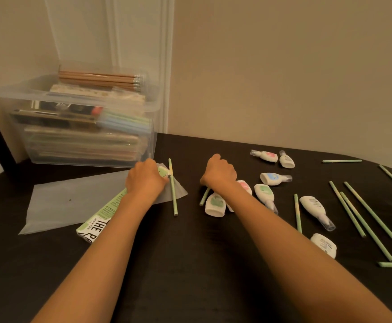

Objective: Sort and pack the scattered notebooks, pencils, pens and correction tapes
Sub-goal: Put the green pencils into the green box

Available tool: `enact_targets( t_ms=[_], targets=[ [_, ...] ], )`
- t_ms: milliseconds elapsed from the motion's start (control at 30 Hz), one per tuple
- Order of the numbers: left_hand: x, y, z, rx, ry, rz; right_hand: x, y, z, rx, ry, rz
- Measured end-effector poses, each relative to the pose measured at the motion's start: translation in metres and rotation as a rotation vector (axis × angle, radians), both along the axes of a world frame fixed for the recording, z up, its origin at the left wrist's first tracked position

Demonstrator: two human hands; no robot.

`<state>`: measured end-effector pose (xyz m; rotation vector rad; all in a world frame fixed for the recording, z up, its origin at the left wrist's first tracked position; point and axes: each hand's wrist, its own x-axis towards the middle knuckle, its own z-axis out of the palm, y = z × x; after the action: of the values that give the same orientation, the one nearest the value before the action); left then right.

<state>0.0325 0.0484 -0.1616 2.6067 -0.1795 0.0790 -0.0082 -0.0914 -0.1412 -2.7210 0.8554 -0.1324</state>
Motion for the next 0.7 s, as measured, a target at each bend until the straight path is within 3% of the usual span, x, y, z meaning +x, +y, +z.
enact_targets(
  t_ms=[400,467,567,700],
  targets=[
    [0.007,0.005,0.001,-0.063,0.035,0.008,0.003,0.008,0.001,0.116,0.072,0.111],
    [0.008,0.006,0.001,-0.067,0.044,0.01,0.004,0.009,0.007,0.206,0.024,0.11],
    [0.013,0.01,0.003,-0.097,0.045,0.024,0.007,0.02,0.014,0.523,-0.042,0.087],
    [0.014,0.01,0.005,-0.119,0.047,0.034,0.009,0.042,0.009,0.714,0.05,0.095]
  ],
)
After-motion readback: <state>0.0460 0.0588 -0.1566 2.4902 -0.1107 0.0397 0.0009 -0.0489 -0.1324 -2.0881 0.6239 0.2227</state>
